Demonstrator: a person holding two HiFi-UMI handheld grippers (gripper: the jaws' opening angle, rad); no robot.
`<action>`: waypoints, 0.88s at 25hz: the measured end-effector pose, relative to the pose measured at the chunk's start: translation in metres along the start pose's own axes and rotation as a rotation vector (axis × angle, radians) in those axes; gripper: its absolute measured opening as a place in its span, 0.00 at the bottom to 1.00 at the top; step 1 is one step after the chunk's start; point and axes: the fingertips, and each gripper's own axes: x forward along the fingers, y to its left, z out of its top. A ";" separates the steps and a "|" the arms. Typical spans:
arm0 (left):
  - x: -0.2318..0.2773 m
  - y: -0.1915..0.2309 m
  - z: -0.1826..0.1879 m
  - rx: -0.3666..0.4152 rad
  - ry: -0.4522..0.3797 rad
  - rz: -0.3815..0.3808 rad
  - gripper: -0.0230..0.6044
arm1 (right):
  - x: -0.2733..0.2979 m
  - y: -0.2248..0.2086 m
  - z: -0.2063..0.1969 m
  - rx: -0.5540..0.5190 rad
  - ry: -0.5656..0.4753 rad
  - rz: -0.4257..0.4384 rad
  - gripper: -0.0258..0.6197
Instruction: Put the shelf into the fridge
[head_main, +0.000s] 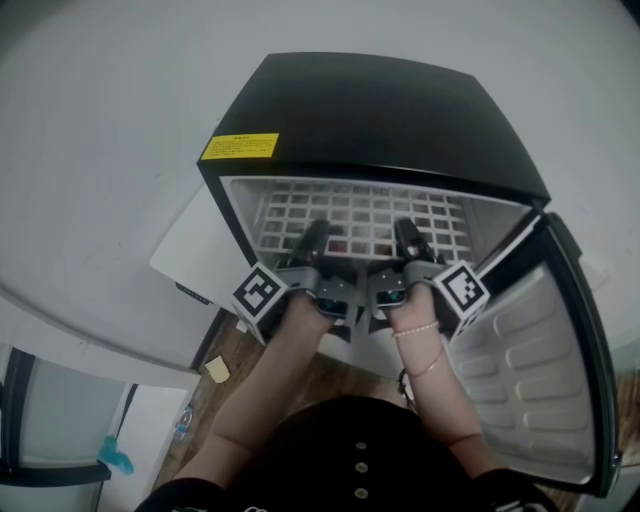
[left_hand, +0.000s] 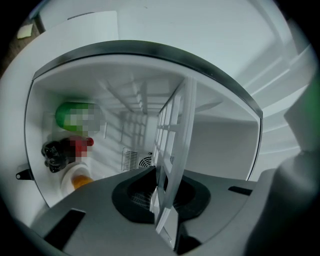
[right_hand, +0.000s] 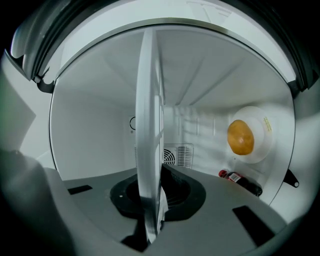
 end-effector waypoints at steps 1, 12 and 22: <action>0.000 -0.002 0.000 0.003 -0.002 -0.002 0.09 | 0.000 0.002 0.000 -0.002 0.000 0.002 0.09; -0.003 -0.010 -0.002 0.028 -0.012 -0.020 0.09 | -0.004 0.011 -0.002 -0.022 0.007 0.000 0.09; 0.000 0.003 0.005 0.077 -0.009 0.000 0.09 | -0.003 0.006 0.001 -0.026 -0.011 0.002 0.09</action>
